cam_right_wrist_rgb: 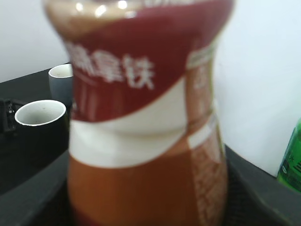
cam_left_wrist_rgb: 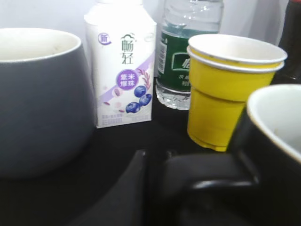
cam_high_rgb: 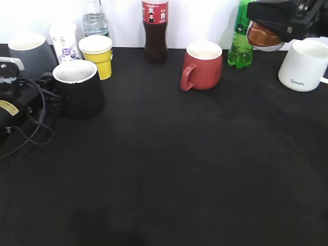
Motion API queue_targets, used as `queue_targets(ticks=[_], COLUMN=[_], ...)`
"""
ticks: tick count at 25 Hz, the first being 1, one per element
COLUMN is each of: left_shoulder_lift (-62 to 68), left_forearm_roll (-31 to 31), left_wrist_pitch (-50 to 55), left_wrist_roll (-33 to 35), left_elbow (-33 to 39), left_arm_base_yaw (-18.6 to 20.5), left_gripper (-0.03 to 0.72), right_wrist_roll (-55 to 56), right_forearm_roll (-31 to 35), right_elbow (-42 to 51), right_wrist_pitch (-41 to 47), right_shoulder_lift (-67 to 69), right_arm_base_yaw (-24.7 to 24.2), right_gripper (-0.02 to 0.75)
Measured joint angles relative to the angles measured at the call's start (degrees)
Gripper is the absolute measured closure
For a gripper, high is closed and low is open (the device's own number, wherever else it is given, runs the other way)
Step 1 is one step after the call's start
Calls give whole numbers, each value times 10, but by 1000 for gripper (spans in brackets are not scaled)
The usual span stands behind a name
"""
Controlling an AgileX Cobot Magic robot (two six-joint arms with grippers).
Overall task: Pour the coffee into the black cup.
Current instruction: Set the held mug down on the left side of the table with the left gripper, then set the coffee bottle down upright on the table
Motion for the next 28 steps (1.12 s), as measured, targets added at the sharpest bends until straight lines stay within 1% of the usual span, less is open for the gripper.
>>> queue_targets(ticks=[2,6,9,13,15,16,17,19,20,24,28], left_shoulder_lift=[-4,-26,-70,-183,-250,-281,-305,-345,-359,-375,-375], left_forearm_roll=[-7,-12,-13,-7,28,52,69,96,111,117,131], left_wrist_pitch=[-14,-23,20,42,84,104,123,158,166,168,169], left_wrist_roll=[-3,-5,-5,-12,-18,-21,-26,-39,-41,-50,-64], left_elbow=[20,64,118,203,210,210,210,210,210,210,210], left_arm_base_yaw=[0,0,0,-1,-1,-1,-1,-1,-1,-1,-3], left_gripper=[531,480,457,449,449,449,449,449,449,448,448], right_wrist_roll=[1,1,1,-13,-37,-57,-92,-187,-217,-286,-375], right_forearm_roll=[0,0,0,0,4,20,50,152,180,250,338], right_elbow=[0,0,0,3,28,48,69,98,101,102,102], right_wrist_pitch=[0,0,6,59,71,73,75,77,78,62,-17], right_shoulder_lift=[0,0,0,0,0,2,7,21,30,108,206], right_arm_base_yaw=[0,0,0,0,0,0,0,0,0,0,0], right_gripper=[210,210,210,210,210,210,210,210,210,210,210])
